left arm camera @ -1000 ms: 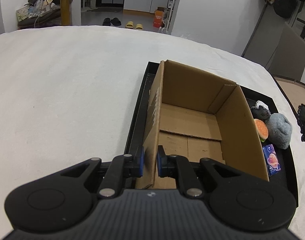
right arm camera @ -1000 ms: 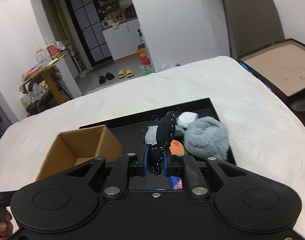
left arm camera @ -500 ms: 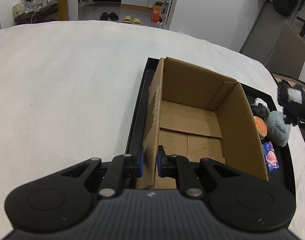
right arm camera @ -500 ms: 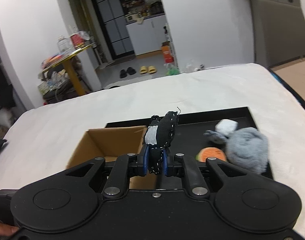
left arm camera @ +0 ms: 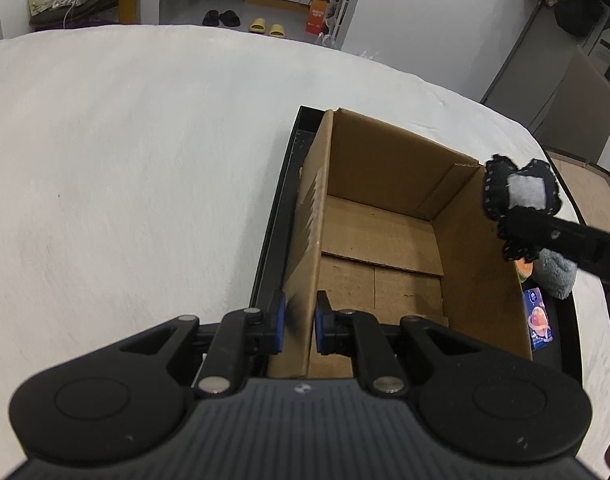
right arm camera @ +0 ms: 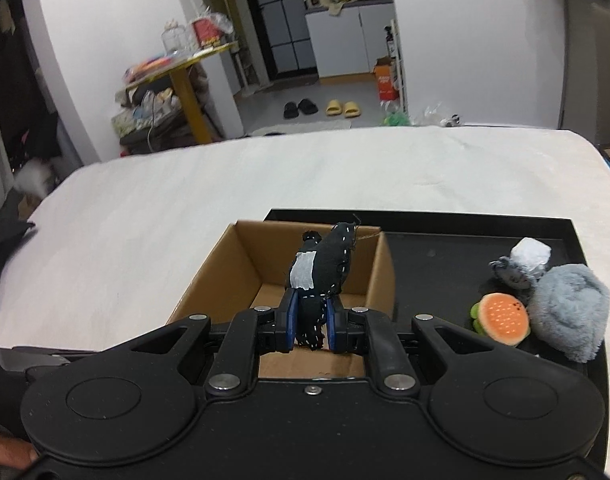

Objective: Organize soft objects
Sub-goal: 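Lift the black-and-white plush and carry it over the cardboard box, then open the right tool to drop the plush into the box, then grasp the grey plush toy with the right tool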

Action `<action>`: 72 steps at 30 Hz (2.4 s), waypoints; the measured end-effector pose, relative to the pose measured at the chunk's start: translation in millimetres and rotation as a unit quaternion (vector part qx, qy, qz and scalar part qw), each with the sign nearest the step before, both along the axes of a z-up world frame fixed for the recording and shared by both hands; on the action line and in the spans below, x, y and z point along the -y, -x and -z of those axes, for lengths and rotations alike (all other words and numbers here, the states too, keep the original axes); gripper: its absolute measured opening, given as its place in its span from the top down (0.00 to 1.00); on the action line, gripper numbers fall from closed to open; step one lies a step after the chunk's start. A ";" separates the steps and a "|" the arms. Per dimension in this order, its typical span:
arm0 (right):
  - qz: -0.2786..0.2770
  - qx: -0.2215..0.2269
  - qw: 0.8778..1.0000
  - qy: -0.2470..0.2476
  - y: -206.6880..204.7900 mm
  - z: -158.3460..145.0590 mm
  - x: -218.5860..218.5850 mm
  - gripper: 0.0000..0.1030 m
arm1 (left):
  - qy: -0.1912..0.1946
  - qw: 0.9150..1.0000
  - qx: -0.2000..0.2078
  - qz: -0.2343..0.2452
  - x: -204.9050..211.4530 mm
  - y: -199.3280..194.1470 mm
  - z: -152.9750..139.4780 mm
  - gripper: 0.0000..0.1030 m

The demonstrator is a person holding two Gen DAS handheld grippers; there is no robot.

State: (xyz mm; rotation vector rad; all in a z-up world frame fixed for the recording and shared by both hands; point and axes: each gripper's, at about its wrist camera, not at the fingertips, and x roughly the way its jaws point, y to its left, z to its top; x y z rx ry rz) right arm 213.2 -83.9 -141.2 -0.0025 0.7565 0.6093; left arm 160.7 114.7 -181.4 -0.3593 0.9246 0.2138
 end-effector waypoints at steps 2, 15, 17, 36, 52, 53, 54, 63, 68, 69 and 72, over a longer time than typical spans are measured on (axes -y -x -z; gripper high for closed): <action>-0.008 -0.002 1.000 0.008 1.2 1.1 -7.7 0.86 | 0.003 1.000 -0.003 -0.004 0.2 -0.9 0.8 0.88; -0.049 -0.009 0.998 0.041 0.3 8.5 -40.9 0.85 | 0.027 0.999 -0.014 -0.029 -7.8 -6.0 1.6 0.87; -0.053 -0.009 0.998 0.043 -0.1 9.2 -44.7 0.85 | 0.032 0.999 -0.015 -0.031 -9.3 -6.4 1.6 0.87; -0.037 0.003 0.999 0.002 3.8 -0.6 -20.8 0.66 | 0.010 0.999 -0.014 -0.039 0.2 -5.7 -3.3 0.84; 0.002 0.004 1.000 -0.003 2.1 4.3 10.5 0.58 | -0.027 0.998 -0.019 -0.046 1.9 2.0 -13.2 0.57; 0.007 0.004 1.000 -0.003 1.2 5.3 14.0 0.57 | -0.029 0.998 -0.019 -0.045 2.7 1.9 -13.7 0.54; 0.011 0.004 1.000 -0.003 0.3 6.3 18.1 0.57 | -0.032 0.998 -0.019 -0.044 4.0 1.6 -14.3 0.52; 0.055 0.011 0.998 0.006 -8.0 14.4 56.5 0.44 | -0.057 0.998 -0.020 -0.035 17.3 -3.8 -18.3 0.34; 0.079 0.021 0.997 0.015 -13.8 19.3 75.3 0.35 | -0.070 0.997 -0.022 -0.030 25.3 -7.7 -19.5 0.30; 0.082 0.022 0.996 0.017 -15.4 20.4 78.4 0.35 | -0.073 0.997 -0.023 -0.030 26.7 -9.2 -19.4 0.29; 0.094 0.026 0.995 0.021 -18.8 24.2 88.7 0.30 | -0.081 0.996 -0.025 -0.027 31.5 -11.6 -20.0 0.28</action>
